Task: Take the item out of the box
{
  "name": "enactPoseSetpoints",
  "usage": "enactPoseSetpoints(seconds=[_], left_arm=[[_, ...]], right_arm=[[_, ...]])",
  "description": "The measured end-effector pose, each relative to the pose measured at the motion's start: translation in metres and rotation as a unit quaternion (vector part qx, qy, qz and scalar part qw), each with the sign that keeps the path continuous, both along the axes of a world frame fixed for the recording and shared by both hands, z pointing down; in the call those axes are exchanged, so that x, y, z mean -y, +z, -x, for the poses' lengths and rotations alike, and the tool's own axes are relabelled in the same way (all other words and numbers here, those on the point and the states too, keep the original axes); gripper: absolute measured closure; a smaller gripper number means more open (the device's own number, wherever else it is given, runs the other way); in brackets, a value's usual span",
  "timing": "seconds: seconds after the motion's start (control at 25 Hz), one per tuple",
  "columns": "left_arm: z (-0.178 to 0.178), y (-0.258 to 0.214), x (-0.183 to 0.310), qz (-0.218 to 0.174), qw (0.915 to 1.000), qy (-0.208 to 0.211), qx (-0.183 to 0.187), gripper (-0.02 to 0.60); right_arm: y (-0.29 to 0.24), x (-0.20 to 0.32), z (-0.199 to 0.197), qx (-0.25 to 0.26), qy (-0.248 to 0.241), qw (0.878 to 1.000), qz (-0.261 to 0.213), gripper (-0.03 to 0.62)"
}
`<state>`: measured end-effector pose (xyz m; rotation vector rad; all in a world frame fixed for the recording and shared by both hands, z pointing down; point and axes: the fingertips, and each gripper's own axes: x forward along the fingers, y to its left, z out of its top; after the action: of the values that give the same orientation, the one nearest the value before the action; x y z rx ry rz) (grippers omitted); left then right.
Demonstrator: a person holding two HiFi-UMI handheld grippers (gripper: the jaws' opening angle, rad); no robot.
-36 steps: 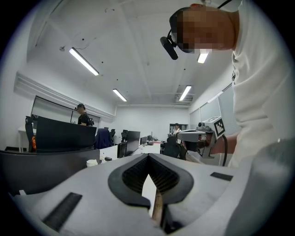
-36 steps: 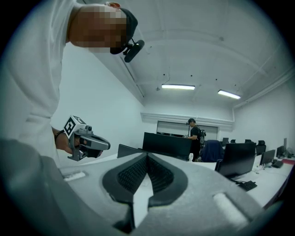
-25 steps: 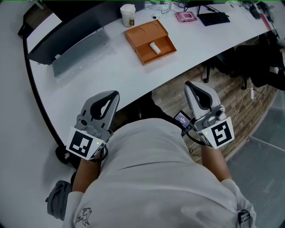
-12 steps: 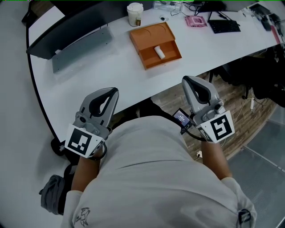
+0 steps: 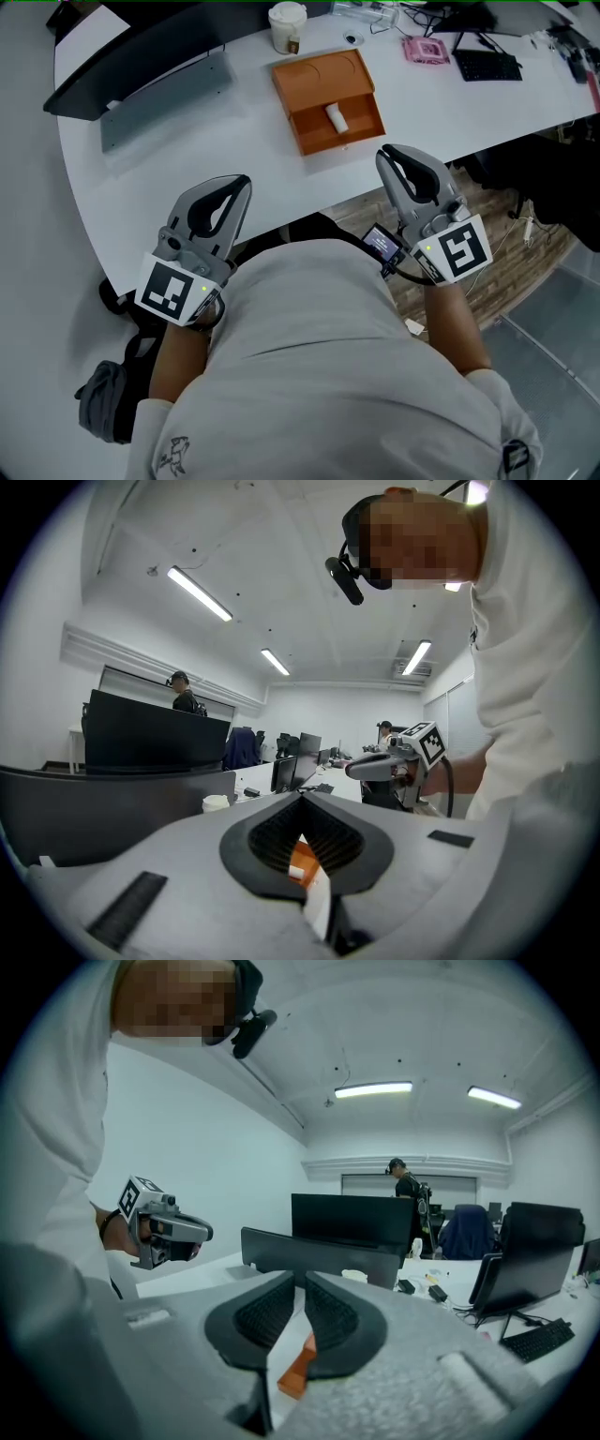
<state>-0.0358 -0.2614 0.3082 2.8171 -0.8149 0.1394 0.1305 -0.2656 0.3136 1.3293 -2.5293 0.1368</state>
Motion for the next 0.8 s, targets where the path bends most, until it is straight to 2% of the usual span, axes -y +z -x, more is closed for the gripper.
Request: enactPoseSetpoints(seconds=[0.36,0.48,0.68,0.8], left_arm=[[-0.025,0.022,0.042,0.013,0.9999,-0.010,-0.005,0.584],[-0.028,0.040,0.051,0.037,0.9993,-0.012,0.003,0.584],[-0.039,0.062,0.071,0.049,0.9985,-0.022,-0.002,0.584],[-0.043,0.082,0.080,0.062,0.9978,-0.024,0.002,0.584]], right_arm=[[0.046,0.056,-0.007,0.000,-0.032,0.998,0.051,0.521],[0.072,0.072,-0.007,0.001,-0.044,0.995,0.087,0.492],[0.120,0.094,-0.010,-0.001,-0.048,0.988,0.147,0.467],[0.155,0.103,-0.012,-0.016,-0.047,0.980,0.193,0.453]])
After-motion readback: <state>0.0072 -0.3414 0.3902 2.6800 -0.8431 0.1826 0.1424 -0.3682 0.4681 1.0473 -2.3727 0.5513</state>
